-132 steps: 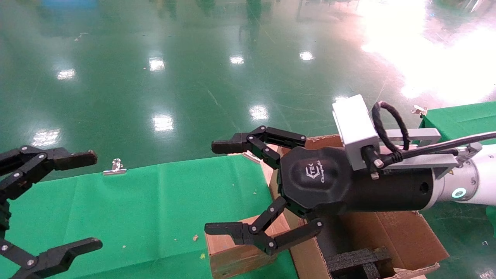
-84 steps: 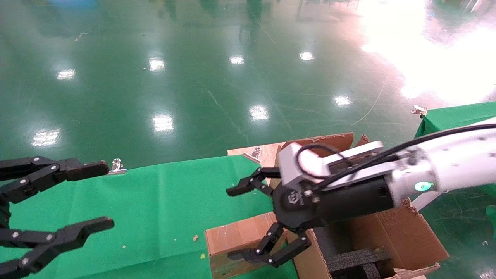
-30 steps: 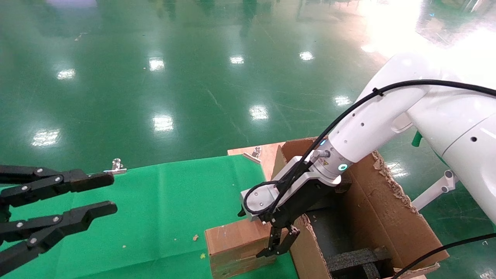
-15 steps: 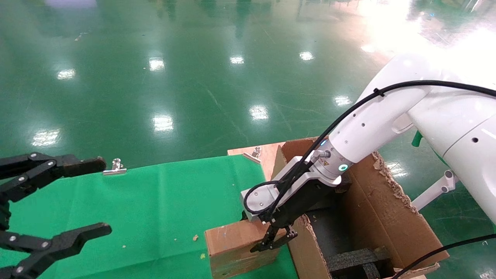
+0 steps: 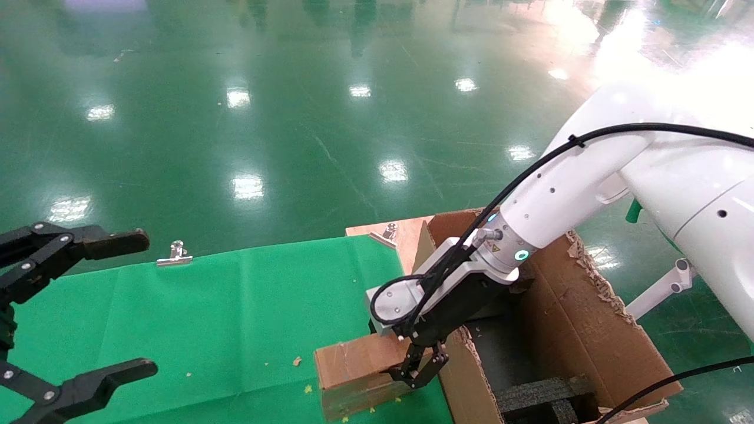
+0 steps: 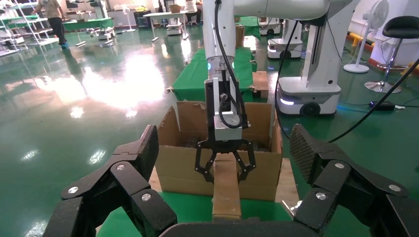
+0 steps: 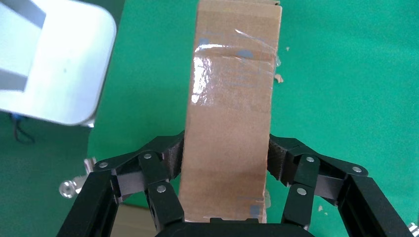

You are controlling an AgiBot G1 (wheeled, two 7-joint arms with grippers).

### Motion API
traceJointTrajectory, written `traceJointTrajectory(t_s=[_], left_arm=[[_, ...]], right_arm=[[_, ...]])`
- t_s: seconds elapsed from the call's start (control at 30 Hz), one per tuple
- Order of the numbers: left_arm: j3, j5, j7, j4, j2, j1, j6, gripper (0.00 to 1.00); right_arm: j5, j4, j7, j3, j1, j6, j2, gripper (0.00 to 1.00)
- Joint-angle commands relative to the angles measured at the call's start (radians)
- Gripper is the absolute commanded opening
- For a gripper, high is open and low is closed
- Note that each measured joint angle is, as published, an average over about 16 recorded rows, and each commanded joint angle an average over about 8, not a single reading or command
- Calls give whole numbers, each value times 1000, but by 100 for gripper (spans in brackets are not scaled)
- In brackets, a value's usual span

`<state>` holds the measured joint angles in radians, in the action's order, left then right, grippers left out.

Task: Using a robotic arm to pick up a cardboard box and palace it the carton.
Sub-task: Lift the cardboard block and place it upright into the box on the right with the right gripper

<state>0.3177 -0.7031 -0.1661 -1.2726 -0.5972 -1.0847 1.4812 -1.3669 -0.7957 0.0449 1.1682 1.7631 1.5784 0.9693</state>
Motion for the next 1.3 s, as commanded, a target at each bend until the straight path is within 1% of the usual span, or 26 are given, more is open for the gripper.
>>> traceJointTrajectory(t_s=[0.03,0.17,0.37,0.53,0.7,0.87,1.07,1.3], left_arm=[[0,0,0,0,0,0,0,100],[0,0,0,0,0,0,0,100],[0,0,0,0,0,0,0,100],[1,0,0,0,0,0,0,100],[1,0,0,0,0,0,0,100],[1,0,0,0,0,0,0,100],[1,1,1,0,0,0,0,100],[1,1,1,0,0,0,0,100]], right_arm=[[6,3,-3,0,-1,-1,-2,0],[67,-3,-30,-3,39,5,-34,0],[160,-26,-74,12,147,13,-91,0],[232,-44,-90,54,247,19,-144,0],[289,-46,-83,122,341,21,-215,0],[312,-30,-64,211,439,21,-301,0],[304,16,-28,317,549,18,-401,0],[276,77,5,421,640,16,-490,0]])
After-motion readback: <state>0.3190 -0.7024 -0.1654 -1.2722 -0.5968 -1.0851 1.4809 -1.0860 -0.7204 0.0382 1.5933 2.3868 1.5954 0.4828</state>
